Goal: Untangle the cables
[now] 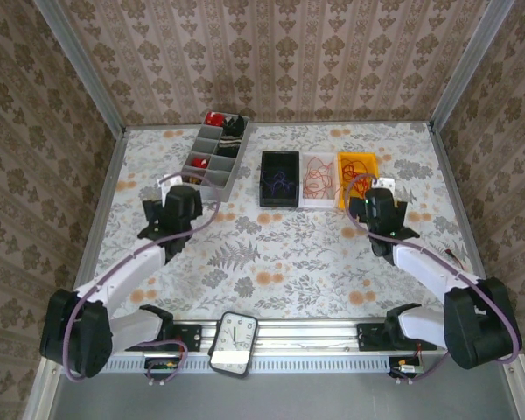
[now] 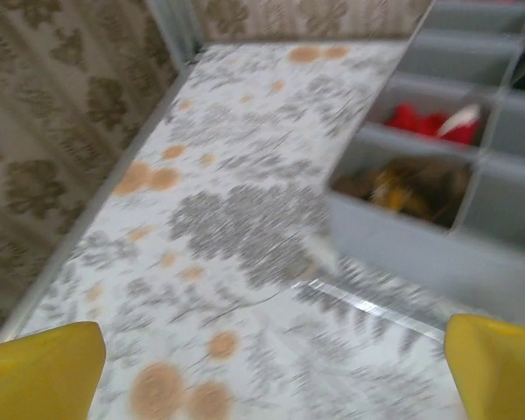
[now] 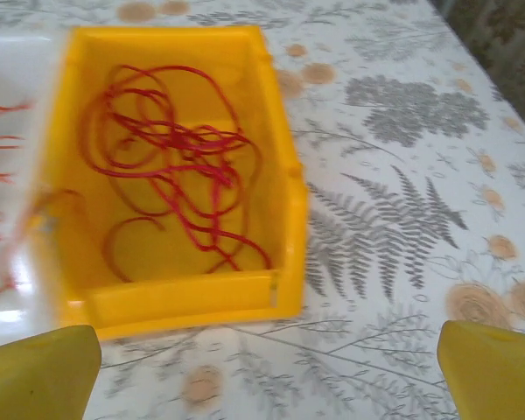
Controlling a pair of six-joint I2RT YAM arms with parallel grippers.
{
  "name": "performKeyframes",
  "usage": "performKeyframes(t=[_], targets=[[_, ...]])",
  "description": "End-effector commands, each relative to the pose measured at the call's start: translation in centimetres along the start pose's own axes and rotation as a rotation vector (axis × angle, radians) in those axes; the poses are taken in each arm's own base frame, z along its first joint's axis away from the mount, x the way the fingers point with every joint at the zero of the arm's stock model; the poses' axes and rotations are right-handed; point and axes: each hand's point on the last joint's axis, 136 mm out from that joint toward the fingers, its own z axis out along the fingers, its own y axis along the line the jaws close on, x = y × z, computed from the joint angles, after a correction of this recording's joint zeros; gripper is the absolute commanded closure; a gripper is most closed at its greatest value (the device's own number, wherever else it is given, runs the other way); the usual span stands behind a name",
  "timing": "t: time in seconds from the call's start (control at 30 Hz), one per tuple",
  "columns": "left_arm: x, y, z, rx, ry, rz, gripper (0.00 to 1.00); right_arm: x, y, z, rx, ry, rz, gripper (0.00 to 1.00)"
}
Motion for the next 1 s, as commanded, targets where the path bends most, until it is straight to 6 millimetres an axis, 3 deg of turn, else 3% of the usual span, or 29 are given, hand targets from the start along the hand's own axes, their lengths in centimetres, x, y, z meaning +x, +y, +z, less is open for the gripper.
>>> performKeyframes(t=[0.0, 0.07, 0.17, 0.23, 0.27, 0.37, 0.43, 0.57, 0.8, 0.97], targets=[[0.4, 2.3, 0.7, -0.09, -0.026, 0.102, 0.0, -2.0, -1.5, 1.0, 0.062, -0.182, 0.035, 0.0], [0.2, 1.7, 1.4, -0.021, -0.028, 0.081, 0.0, -1.9, -1.7, 2.1, 0.083, -0.187, 0.034, 0.0], [-0.5, 2.5, 2.3, -0.046, -0.057, 0.054, 0.0, -3.2, -0.8, 3.1, 0.031, -0.229, 0.003, 0.0], [-0.2, 3.3, 2.5, -0.078, -0.057, 0.073, 0.0, -2.0, 0.0, 4.9, -0.012, -0.222, -0.016, 0.0], [0.2, 3.6, 2.5, -0.091, -0.047, 0.083, 0.0, -2.4, -0.1, 5.4, -0.037, -0.223, 0.002, 0.0], [1.7, 4.1, 2.6, -0.08, -0.038, 0.056, 0.0, -0.9, -0.3, 5.6, -0.134, -0.19, 0.05, 0.0], [2.8, 4.0, 3.0, -0.048, -0.05, 0.032, 0.0, -1.3, -0.1, 5.6, -0.143, -0.251, 0.056, 0.0], [4.2, 4.4, 4.0, -0.055, -0.026, -0.002, 0.0, -0.8, -0.1, 5.7, -0.141, -0.209, 0.047, 0.0], [2.7, 4.5, 7.0, -0.023, -0.052, -0.042, 0.0, -0.9, 0.1, 5.7, -0.139, -0.214, 0.039, 0.0], [1.2, 3.2, 8.4, 0.041, -0.13, 0.016, 0.0, -0.9, 0.1, 5.7, -0.14, -0.208, 0.038, 0.0]])
